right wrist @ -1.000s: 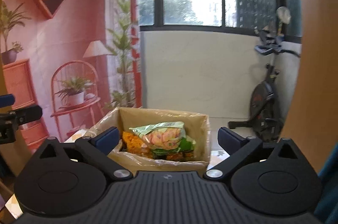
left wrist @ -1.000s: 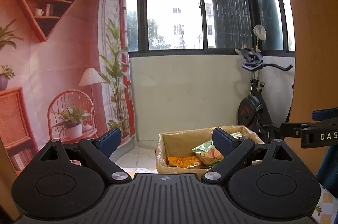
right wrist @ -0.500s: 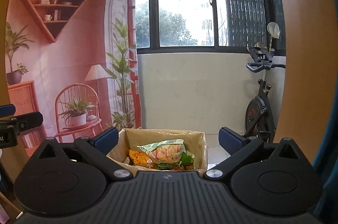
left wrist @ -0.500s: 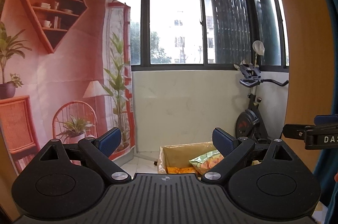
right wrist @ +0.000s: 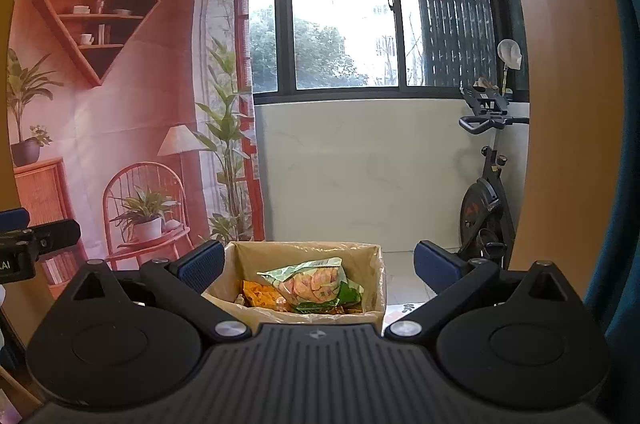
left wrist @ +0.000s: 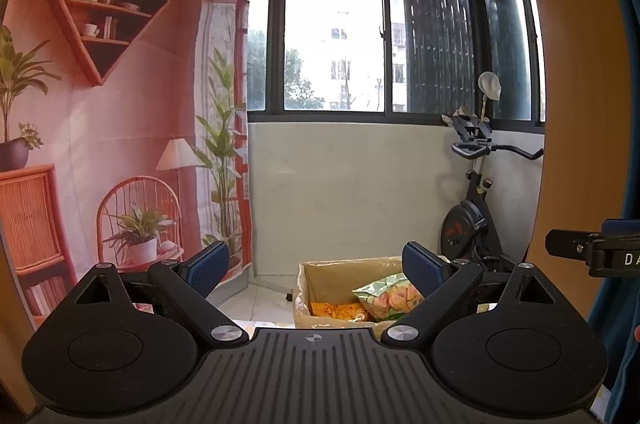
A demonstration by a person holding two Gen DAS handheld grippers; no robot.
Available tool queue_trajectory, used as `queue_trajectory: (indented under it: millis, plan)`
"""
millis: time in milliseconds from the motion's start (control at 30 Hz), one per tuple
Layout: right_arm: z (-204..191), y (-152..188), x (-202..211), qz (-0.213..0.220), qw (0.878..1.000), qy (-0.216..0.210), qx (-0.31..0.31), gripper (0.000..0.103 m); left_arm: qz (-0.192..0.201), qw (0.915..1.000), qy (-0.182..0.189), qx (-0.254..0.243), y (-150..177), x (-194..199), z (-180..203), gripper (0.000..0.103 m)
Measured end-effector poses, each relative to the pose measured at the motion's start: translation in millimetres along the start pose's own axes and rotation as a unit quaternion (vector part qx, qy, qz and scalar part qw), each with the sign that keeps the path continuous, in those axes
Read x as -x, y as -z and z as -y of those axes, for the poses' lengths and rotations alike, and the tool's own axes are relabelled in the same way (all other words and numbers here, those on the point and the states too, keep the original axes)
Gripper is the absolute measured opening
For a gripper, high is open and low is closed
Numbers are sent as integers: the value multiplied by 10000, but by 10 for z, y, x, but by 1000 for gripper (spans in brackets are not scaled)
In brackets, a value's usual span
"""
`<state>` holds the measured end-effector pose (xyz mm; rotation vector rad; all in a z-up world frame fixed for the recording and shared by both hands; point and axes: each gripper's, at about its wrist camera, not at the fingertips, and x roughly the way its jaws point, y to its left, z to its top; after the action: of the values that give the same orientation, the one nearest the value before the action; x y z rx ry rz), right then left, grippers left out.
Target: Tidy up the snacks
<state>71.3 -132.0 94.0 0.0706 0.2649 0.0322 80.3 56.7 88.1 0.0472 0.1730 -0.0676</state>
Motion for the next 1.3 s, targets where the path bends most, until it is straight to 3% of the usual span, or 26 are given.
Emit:
queue_trajectory:
  millis: [1300]
  plan:
    - [-13,26,-26,-113,9997,202,26,103,-242,9996,45,159,59,-67,-37,96]
